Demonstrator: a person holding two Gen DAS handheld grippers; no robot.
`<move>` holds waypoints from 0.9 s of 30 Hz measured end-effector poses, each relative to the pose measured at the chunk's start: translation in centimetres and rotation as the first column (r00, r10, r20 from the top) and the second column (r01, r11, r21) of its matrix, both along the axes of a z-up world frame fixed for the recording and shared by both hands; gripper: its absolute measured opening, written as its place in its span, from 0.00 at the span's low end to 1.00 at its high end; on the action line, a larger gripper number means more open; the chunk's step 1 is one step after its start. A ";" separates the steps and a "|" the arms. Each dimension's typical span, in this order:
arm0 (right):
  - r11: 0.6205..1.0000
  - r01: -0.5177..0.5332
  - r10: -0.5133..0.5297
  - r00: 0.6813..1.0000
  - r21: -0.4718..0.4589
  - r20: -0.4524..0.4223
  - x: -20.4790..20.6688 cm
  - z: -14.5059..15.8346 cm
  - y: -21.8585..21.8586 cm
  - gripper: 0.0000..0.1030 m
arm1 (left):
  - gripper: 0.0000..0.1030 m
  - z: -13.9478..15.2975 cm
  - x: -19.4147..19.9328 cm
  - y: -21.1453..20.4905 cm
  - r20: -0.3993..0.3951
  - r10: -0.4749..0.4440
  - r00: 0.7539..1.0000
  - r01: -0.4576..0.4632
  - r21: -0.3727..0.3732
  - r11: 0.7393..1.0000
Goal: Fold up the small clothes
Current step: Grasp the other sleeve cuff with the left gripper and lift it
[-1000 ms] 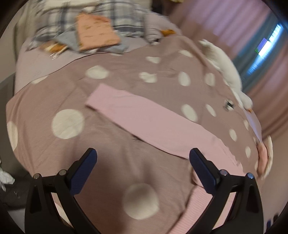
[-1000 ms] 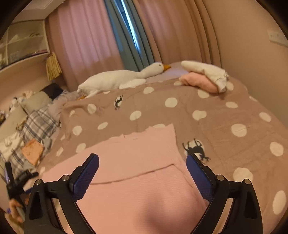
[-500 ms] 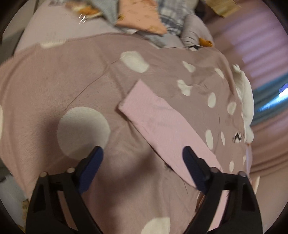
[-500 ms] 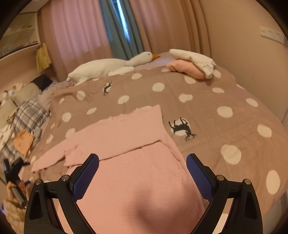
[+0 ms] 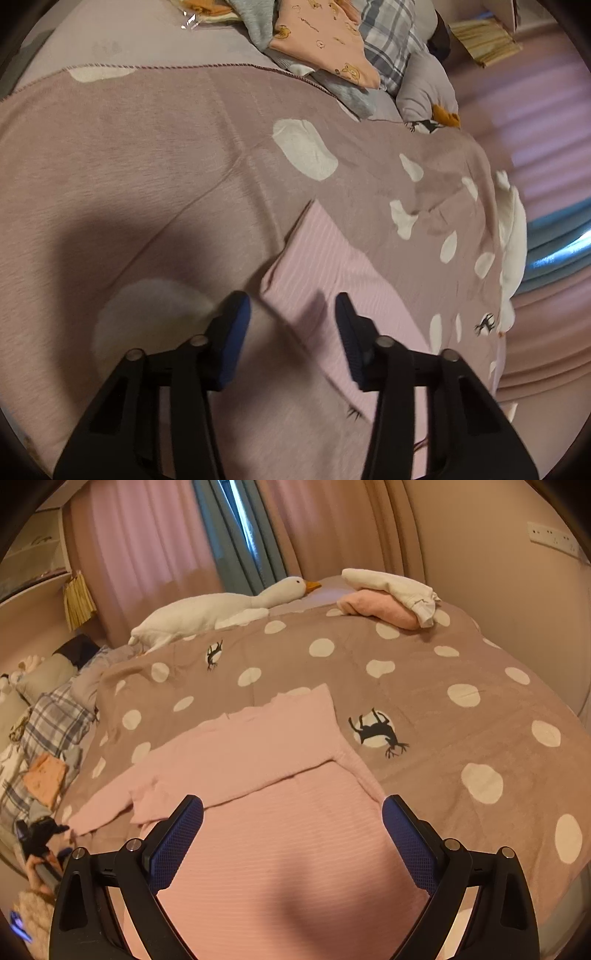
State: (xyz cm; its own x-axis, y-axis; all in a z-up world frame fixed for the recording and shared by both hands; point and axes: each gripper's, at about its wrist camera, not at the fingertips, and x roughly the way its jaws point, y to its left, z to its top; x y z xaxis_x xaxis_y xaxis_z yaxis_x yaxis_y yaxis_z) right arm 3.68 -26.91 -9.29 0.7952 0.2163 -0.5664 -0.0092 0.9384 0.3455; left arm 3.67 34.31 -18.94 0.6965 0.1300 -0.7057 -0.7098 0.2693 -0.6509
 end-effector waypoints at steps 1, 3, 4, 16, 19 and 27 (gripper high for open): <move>1.000 0.001 -0.001 1.000 0.002 -0.003 0.0 0.0 0.0 0.94 | 0.34 -0.2 0.3 0.2 0.013 0.007 1.000 -0.007 -0.009 1.000; 1.000 0.005 -0.004 1.000 0.002 -0.007 0.1 -0.1 0.0 0.94 | 0.22 -0.5 0.7 0.4 0.026 0.019 0.999 -0.018 -0.019 1.000; 1.000 0.008 -0.008 1.000 0.000 -0.007 0.0 -0.1 0.0 0.94 | 0.16 -0.5 1.0 0.5 0.021 0.021 1.000 -0.021 -0.014 1.000; 0.999 0.035 -0.035 0.999 0.011 -0.019 -0.2 -0.4 -0.6 0.94 | 0.05 4.1 2.3 -2.0 -0.019 -0.022 1.000 0.025 0.160 0.987; 0.999 0.038 -0.038 0.999 0.023 -0.014 -0.5 -0.3 -0.8 0.94 | 0.05 5.5 2.7 -2.8 -0.021 -0.028 0.999 0.031 0.200 0.979; 0.998 0.055 -0.055 0.998 0.025 -0.007 -1.1 -0.2 -1.5 0.94 | 0.05 10.2 4.1 -6.6 0.043 -0.125 0.991 0.108 0.278 0.955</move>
State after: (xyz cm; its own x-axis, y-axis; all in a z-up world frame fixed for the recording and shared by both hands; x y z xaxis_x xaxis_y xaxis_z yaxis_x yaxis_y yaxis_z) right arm 2.60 -28.44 -9.52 0.8029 0.1868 -0.5660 0.0443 0.9283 0.3691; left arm 7.73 27.75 -8.70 0.7578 0.2281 -0.6113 -0.6252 0.5217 -0.5804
